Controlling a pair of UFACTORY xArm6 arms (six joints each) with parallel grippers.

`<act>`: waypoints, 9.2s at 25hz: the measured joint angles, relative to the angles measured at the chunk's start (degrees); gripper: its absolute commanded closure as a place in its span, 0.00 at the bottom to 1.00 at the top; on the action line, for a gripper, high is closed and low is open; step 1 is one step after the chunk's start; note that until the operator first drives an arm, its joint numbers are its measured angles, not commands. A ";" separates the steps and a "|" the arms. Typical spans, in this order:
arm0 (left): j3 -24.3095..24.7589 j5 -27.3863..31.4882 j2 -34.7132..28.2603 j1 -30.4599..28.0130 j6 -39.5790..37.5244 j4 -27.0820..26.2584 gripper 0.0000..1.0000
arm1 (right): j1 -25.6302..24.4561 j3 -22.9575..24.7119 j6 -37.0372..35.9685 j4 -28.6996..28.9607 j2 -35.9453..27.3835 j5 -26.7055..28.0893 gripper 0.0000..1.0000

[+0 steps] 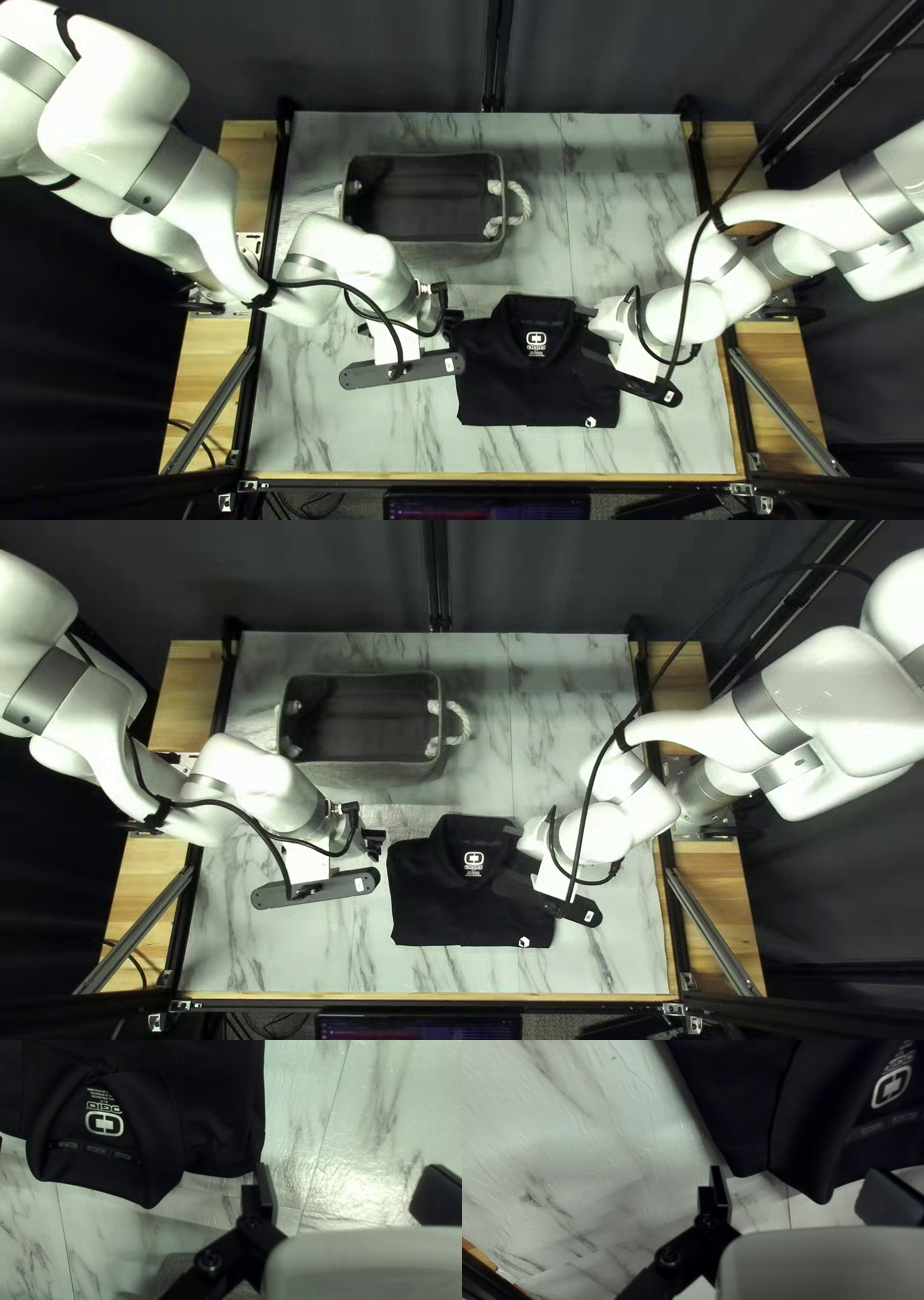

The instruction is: Pick up a folded sweatshirt and place it into a fabric basket

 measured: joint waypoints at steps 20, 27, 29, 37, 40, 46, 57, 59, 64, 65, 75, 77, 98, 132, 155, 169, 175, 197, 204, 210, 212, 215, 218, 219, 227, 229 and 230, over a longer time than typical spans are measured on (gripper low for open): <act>-0.87 1.67 -0.04 -0.19 0.30 0.67 0.00 | -1.78 3.63 -1.79 -7.78 0.95 -6.22 0.00; -0.17 1.28 -0.60 -0.31 0.20 0.96 0.00 | -3.84 2.45 -2.42 -12.28 5.95 -10.60 0.00; 0.21 1.01 -0.88 -0.40 0.03 1.15 0.00 | -4.21 2.14 -1.95 -13.83 6.92 -11.56 0.00; 1.09 0.74 -1.90 -0.63 -0.55 1.71 0.00 | -4.43 2.52 -0.58 -16.98 6.95 -12.47 0.00; 1.17 0.86 -2.12 -0.63 -0.60 1.75 0.00 | -4.54 2.43 -0.64 -17.07 7.19 -12.60 0.00; 1.39 0.98 -2.47 -0.66 -0.78 1.87 0.00 | -4.66 2.20 -1.30 -16.60 7.60 -12.82 0.00; 1.18 1.35 -2.57 -0.68 -0.89 1.89 0.00 | -4.47 0.23 -2.83 -14.61 10.33 -12.93 1.00; 1.16 1.42 -2.63 -0.67 -0.90 1.90 0.00 | -4.36 0.00 -3.25 -14.17 10.61 -12.82 1.00; 1.47 1.33 -2.93 -0.58 -0.96 1.94 0.00 | -4.12 -0.11 -4.40 -13.24 10.60 -12.58 1.00; 1.56 1.27 -3.01 -0.57 -0.97 1.94 0.00 | -4.08 -0.21 -4.63 -13.04 10.65 -12.53 1.00; 2.38 0.65 -3.63 -0.57 -1.30 2.13 0.00 | -0.49 -1.68 -6.20 -9.49 6.94 -6.66 1.00; 2.00 0.76 -3.33 -0.46 -1.04 1.99 0.00 | 0.02 -1.91 -5.74 -9.52 6.55 -5.72 1.00; -12.24 -1.70 16.52 2.34 -2.22 5.90 0.00 | 2.21 -2.67 -4.80 -9.01 5.19 -2.35 1.00; -16.74 -6.26 27.69 1.24 -16.08 23.40 0.00 | 1.70 -3.11 -5.86 -8.58 5.71 -2.85 1.00; -17.29 -6.49 29.23 2.21 -15.10 22.90 0.00 | 1.39 -3.72 -6.48 -8.14 6.58 -3.12 1.00; -17.69 -6.41 29.73 2.36 -13.15 21.22 0.06 | 1.36 -3.78 -6.53 -8.23 6.56 -3.11 1.00; -17.01 -7.40 29.62 2.76 -11.18 19.56 0.94 | 1.44 -3.69 -6.46 -8.25 6.41 -3.06 1.00; -14.29 -2.57 20.80 1.37 -4.77 15.10 1.00 | 2.15 -3.92 -6.87 -7.84 2.74 0.71 1.00; -12.33 1.15 14.26 0.82 -1.60 12.76 1.00 | 1.99 -8.45 -10.59 -6.43 -1.01 8.52 1.00; -10.01 5.26 7.42 0.52 0.05 11.43 1.00 | -0.04 -12.59 -14.85 -4.79 0.05 12.03 1.00; -9.14 6.30 5.32 0.40 -0.01 11.25 1.00 | -1.15 -13.27 -16.63 -4.60 -0.65 13.21 1.00; -7.87 7.79 2.73 0.46 -0.10 11.10 1.00 | -2.52 -14.91 -19.15 -4.48 -2.00 15.82 1.00; -7.32 8.59 1.67 1.09 0.21 11.08 1.00 | -3.78 -17.79 -22.15 -4.31 -3.05 19.53 1.00; -7.10 8.91 1.10 1.43 0.27 11.28 1.00 | -4.52 -18.74 -23.37 -4.25 -3.37 20.70 1.00; -3.71 13.59 -8.24 5.07 1.99 13.56 1.00 | -11.07 -26.21 -31.51 -3.70 -2.20 26.10 1.00; -2.44 14.88 -11.12 6.92 3.75 13.70 1.00 | -13.16 -28.53 -33.75 -3.63 -0.78 26.47 1.00; -1.81 15.36 -12.43 7.77 4.55 13.74 1.00 | -14.09 -29.42 -34.72 -3.62 -0.21 26.49 1.00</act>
